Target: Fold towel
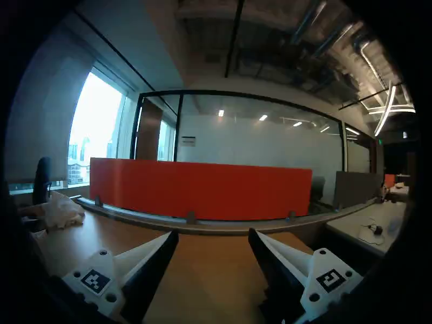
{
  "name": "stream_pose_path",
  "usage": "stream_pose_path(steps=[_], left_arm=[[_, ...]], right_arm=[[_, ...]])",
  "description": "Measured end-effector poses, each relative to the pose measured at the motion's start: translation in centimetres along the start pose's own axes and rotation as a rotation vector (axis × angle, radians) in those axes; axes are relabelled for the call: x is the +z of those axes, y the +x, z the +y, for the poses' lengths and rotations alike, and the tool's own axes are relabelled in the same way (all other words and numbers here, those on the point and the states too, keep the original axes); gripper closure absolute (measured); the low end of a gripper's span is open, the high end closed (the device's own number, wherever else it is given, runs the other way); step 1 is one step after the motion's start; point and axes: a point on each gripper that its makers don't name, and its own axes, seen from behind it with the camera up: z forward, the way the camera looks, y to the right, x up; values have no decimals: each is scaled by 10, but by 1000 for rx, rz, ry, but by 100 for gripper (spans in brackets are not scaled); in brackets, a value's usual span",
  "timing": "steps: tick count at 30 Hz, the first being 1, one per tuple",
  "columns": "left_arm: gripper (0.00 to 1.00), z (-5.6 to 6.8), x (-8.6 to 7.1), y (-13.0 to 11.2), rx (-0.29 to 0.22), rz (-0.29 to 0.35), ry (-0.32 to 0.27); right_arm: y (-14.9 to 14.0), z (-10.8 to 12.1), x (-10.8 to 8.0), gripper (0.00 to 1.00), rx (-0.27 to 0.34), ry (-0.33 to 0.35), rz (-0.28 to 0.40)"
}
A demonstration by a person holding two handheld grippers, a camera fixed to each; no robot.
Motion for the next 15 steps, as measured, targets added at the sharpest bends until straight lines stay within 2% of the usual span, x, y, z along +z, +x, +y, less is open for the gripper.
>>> stream_pose_path(steps=[5, 15], left_arm=[[0, 0, 0, 0, 0, 0, 0], [0, 1, 0, 1, 0, 0, 0]], right_arm=[[-12, 5, -1, 0, 2, -6, 7], [-45, -6, -2, 0, 31, 9, 20]])
